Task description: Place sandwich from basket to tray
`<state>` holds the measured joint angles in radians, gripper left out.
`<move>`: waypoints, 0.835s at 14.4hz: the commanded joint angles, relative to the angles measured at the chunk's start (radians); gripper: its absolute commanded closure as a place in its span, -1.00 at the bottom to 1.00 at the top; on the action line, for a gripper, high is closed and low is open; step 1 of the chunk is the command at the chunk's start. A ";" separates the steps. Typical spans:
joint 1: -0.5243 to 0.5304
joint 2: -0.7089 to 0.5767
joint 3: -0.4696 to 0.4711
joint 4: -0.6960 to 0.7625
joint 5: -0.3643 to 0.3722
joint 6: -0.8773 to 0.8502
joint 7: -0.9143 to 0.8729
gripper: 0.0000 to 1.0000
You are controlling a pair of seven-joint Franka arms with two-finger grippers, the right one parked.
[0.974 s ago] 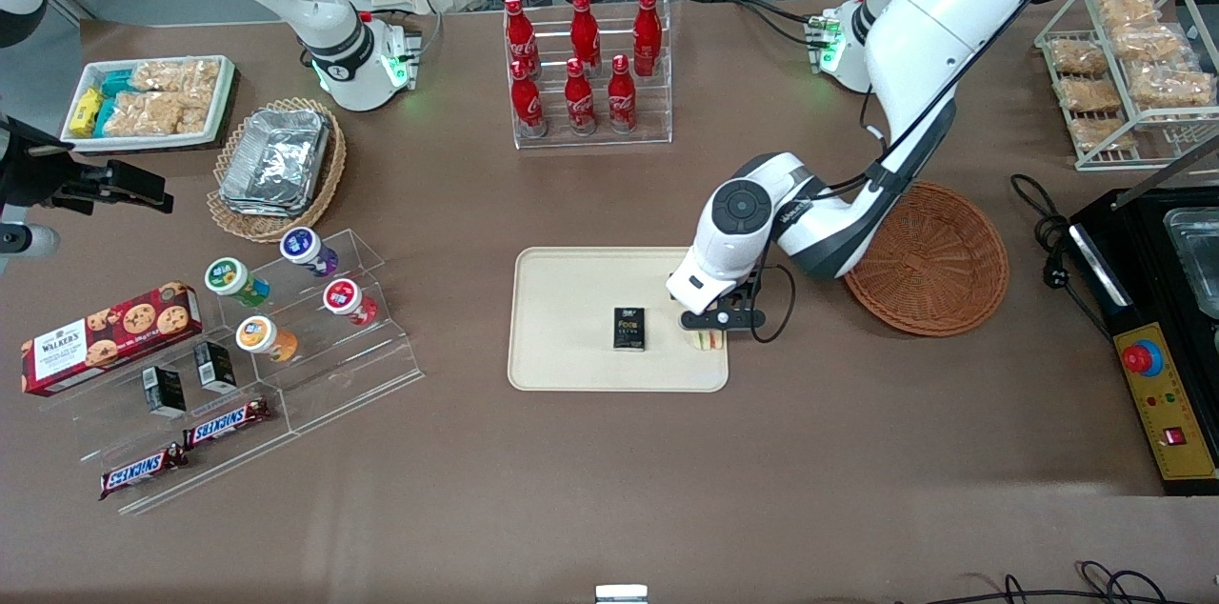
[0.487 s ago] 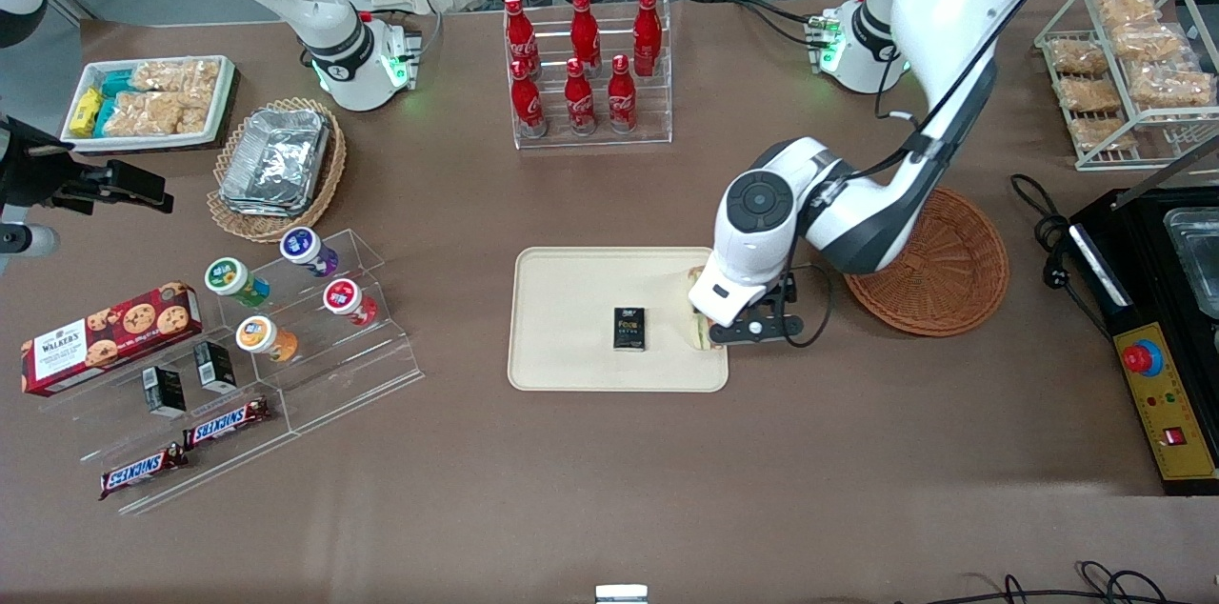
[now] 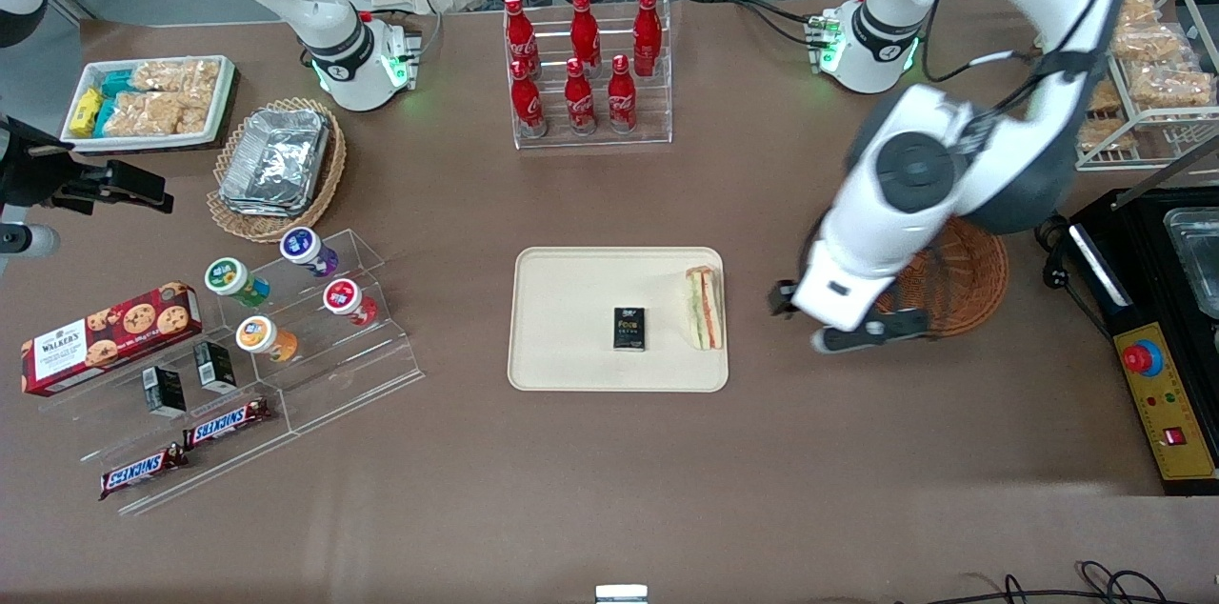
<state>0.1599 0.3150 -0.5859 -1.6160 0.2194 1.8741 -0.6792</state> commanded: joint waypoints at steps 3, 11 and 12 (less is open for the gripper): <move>0.110 -0.077 0.006 0.077 -0.063 -0.133 0.082 -1.00; 0.131 -0.099 0.196 0.232 -0.133 -0.317 0.331 -1.00; 0.176 -0.108 0.190 0.226 -0.138 -0.320 0.366 -1.00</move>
<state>0.2882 0.2280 -0.3881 -1.3923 0.1041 1.5797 -0.3579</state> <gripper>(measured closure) 0.000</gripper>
